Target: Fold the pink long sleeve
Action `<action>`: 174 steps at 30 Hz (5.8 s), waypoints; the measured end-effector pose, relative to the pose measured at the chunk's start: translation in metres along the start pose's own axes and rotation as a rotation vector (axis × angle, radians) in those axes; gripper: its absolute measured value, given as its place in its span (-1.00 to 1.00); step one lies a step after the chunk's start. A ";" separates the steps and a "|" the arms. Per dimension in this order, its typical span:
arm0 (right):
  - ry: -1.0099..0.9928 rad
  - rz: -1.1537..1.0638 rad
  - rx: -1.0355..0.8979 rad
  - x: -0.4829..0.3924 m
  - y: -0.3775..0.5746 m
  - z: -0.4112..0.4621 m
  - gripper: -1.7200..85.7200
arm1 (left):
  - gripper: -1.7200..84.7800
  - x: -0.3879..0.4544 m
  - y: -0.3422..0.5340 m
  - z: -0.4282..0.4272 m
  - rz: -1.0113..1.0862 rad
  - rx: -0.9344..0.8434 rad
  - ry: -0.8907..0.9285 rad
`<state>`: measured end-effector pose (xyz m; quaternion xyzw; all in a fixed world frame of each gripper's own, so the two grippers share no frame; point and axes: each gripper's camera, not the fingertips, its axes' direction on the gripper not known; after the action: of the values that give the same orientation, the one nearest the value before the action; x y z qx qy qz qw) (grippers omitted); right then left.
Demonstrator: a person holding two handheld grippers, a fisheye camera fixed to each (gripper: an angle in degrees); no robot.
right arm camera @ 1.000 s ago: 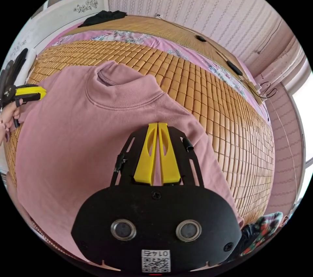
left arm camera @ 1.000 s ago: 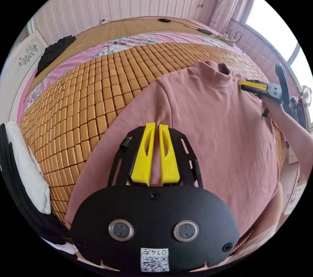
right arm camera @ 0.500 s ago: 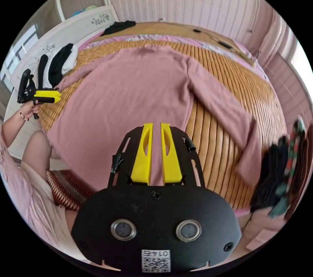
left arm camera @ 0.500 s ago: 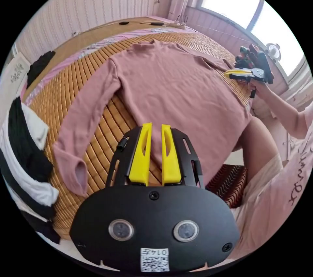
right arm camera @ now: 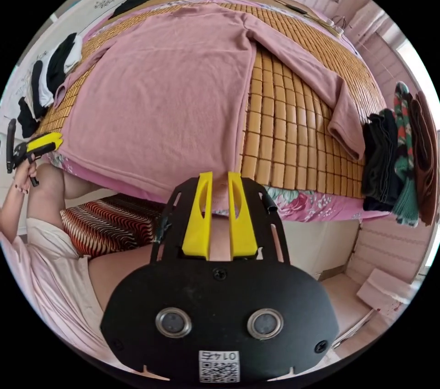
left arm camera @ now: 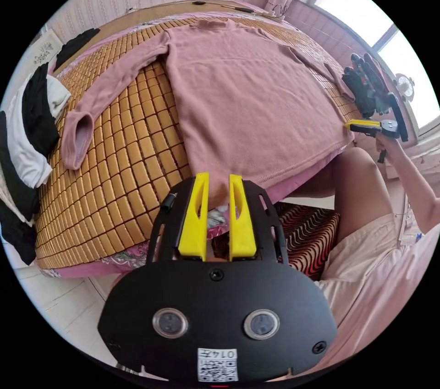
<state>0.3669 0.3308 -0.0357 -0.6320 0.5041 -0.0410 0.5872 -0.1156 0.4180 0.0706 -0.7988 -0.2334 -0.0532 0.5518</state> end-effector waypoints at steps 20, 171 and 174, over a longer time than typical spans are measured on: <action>0.205 -0.354 -0.108 -0.037 -0.010 0.078 -0.96 | -0.98 0.003 0.046 0.004 0.041 -0.066 0.020; 0.060 -0.199 0.091 -0.047 0.036 -0.033 -0.74 | -0.82 0.184 -0.155 -0.001 0.227 0.095 -0.035; -0.042 -0.302 0.118 -0.099 0.019 -0.029 -0.73 | -0.81 0.110 -0.099 -0.026 0.022 0.113 -0.101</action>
<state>0.2883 0.3821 0.0119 -0.6659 0.3876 -0.1450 0.6207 -0.0564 0.4573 0.2034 -0.7705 -0.2546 0.0064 0.5843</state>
